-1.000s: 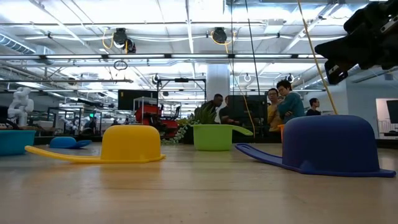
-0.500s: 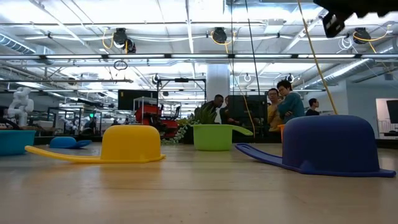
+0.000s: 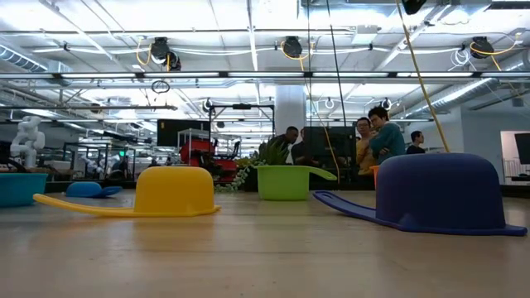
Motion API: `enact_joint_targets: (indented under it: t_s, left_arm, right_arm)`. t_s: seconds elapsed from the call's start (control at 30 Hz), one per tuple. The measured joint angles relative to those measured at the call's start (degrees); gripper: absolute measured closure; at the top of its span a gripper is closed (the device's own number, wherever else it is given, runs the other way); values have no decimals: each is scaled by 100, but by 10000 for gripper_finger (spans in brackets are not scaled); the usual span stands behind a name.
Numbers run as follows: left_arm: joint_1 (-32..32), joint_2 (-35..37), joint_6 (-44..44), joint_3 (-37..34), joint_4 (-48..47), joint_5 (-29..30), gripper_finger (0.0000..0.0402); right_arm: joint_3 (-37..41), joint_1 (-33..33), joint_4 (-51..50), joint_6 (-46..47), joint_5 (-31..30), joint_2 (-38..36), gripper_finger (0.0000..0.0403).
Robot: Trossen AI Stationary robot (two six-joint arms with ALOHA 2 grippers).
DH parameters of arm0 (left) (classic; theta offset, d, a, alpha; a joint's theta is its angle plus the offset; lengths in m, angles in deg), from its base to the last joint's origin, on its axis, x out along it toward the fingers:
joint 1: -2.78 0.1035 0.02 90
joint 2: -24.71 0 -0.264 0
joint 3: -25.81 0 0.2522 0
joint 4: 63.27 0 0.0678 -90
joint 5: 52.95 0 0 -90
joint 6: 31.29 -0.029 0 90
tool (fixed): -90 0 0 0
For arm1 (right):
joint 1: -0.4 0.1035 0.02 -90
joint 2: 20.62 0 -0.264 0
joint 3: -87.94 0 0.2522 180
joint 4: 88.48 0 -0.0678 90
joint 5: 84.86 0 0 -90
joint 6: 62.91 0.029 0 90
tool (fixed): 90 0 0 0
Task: Nest measuring cups in basket
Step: Stack the green measuring cup on top of the orange measuring cup
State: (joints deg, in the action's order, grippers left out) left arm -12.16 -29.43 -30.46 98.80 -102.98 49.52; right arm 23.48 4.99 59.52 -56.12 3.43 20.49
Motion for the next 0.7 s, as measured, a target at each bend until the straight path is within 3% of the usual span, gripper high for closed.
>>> enact_joint_targets:
  t_s: [0.23,0.47,0.7]
  left_arm:
    - [-74,-516,-97,0,270,681,378]
    - [-74,-1132,-162,1,360,760,378]
    - [-74,-1871,-103,0,409,1061,378]
  right_arm:
    - [-133,2,26,0,-18,832,403]
    - [-142,2,-6,37,-1032,1441,403]
    - [-142,3,39,0,-1184,2152,403]
